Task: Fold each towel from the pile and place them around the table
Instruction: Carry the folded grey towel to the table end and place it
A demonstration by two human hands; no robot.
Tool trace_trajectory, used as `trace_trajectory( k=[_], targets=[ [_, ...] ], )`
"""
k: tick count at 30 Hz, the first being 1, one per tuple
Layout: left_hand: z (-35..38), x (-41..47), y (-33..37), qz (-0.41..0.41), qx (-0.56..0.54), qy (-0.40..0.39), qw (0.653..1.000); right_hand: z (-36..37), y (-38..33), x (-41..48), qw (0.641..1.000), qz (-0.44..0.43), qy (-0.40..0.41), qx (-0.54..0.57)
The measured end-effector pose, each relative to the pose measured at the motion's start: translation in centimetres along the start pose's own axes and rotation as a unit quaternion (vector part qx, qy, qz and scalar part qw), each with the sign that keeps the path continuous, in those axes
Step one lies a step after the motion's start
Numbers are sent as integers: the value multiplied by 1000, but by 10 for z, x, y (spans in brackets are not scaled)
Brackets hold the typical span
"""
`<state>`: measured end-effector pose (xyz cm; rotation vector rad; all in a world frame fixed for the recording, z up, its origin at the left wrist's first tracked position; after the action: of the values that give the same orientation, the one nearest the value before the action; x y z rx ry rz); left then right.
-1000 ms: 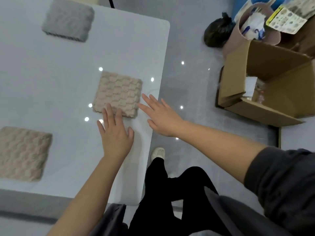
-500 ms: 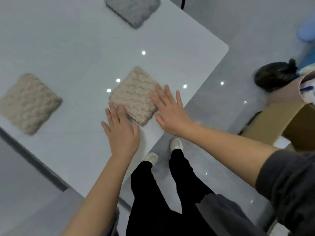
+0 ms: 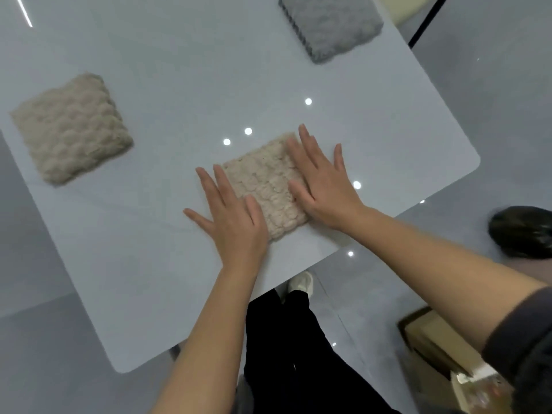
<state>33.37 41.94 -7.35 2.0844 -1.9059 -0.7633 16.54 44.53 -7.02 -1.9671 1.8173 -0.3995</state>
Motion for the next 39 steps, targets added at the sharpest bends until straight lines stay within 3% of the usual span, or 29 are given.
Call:
trace_trajectory(
  k=[6, 21, 24, 26, 29, 33, 35, 39],
  targets=[
    [12, -1, 19, 47, 62, -9, 997, 21, -23, 12, 996, -51, -40, -67],
    [4, 15, 16, 61, 136, -19, 989, 15, -16, 9, 995, -23, -25, -89],
    [-24, 42, 19, 73, 99, -8, 992, -5, -21, -3, 991, -79, -3, -105],
    [-32, 62, 34, 146, 73, -37, 986, -7, -30, -17, 973, -175, -16, -151],
    [-17, 72, 75, 327, 85, -133, 932, 9, -49, -36, 919, -331, -62, -203],
    [14, 63, 94, 526, 196, -191, 805, 29, -60, -40, 857, -453, -99, -228],
    [22, 64, 93, 565, 225, -193, 770, 36, -62, -38, 833, -486, -114, -237],
    [31, 59, 88, 596, 231, -191, 745, 42, -67, -26, 812, -521, -141, -222]
  ],
)
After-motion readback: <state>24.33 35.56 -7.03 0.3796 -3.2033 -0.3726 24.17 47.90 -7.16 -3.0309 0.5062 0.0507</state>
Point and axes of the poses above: each hand's wrist, its own x-axis towards the middle knuckle, its own z-axis out of the palm, y = z × x, the point moved 10 cm from there along x, towards the middle knuckle, and after that the axes turned 12 degrees about -z, right-handed, at the moved point
